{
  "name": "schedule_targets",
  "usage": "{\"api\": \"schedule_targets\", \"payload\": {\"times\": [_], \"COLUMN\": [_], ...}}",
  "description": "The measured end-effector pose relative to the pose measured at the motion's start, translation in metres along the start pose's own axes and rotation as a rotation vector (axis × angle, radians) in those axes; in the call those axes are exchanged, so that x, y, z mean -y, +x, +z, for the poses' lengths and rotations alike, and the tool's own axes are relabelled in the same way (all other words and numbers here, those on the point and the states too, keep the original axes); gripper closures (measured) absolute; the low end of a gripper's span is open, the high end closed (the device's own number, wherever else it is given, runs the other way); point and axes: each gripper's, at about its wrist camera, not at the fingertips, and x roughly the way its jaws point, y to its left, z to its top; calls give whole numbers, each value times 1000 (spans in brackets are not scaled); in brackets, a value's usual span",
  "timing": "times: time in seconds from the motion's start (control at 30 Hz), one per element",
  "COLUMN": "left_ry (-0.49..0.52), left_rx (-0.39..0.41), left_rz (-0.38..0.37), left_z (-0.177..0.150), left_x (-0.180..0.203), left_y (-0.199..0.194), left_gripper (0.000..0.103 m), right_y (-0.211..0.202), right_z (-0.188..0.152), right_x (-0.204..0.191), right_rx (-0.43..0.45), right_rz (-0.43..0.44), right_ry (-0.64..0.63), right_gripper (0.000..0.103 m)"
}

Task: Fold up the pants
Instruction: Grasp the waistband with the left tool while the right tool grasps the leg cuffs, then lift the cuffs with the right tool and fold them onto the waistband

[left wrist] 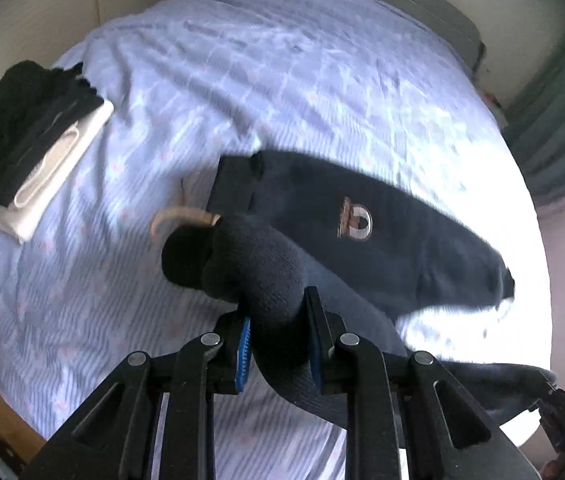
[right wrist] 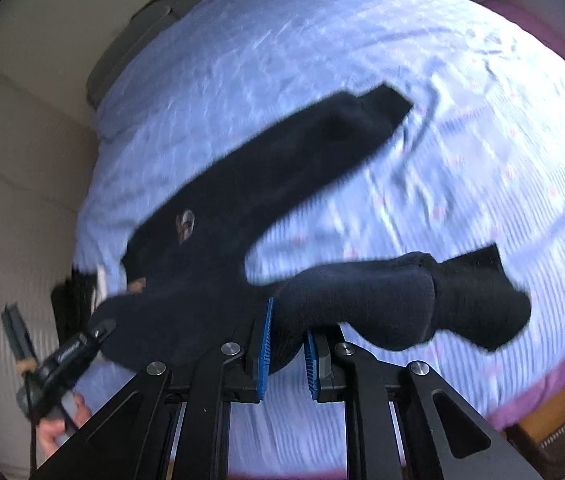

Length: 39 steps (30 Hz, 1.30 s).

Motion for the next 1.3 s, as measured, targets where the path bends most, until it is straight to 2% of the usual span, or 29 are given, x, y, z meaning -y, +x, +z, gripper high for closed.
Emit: {"api": "schedule_targets", "payload": {"times": [0.13, 0.2, 0.33, 0.5, 0.63, 0.7, 0.77, 0.8, 0.87, 0.93, 1.03, 1.1, 1.2, 1.27, 1.3], "left_ry": [16, 44, 41, 6, 4, 31, 69, 85, 124, 182, 320, 448, 795, 975, 1026], "left_rx": [1, -19, -64, -127, -163, -183, -194, -184, -142, -94, -44, -2, 53, 40, 27], "left_rz": [19, 54, 73, 109, 123, 129, 125, 122, 137, 150, 127, 99, 76, 44, 23], "left_z": [32, 48, 75, 96, 108, 111, 113, 113, 115, 116, 113, 107, 92, 84, 81], "left_x": [18, 27, 35, 38, 40, 45, 51, 53, 61, 67, 74, 79, 102, 118, 123], "left_y": [22, 37, 69, 109, 130, 134, 129, 123, 103, 83, 56, 42, 37, 48, 53], "left_gripper": [79, 79, 79, 78, 72, 66, 47, 41, 22, 17, 17, 17, 16, 16, 16], "right_y": [22, 35, 67, 111, 143, 160, 166, 167, 161, 149, 123, 96, 66, 59, 61], "right_z": [53, 78, 115, 140, 159, 167, 171, 173, 172, 171, 164, 152, 122, 99, 86], "right_x": [-7, -12, -16, -14, -14, -14, -9, -9, -12, -17, -28, -37, -47, -49, -50], "right_rx": [62, 72, 50, 18, -6, -24, -44, -46, -30, 6, 44, 95, 144, 128, 101], "right_rz": [-15, -31, -49, -67, -85, -94, -98, -95, -95, -103, -101, -123, -150, -163, -165], "right_ry": [-1, -19, -32, -26, -21, -14, 10, 9, -13, -37, -80, -149, -266, -337, -380], "right_gripper": [88, 88, 88, 88, 88, 88, 85, 83, 72, 50, 47, 45, 30, 28, 28]}}
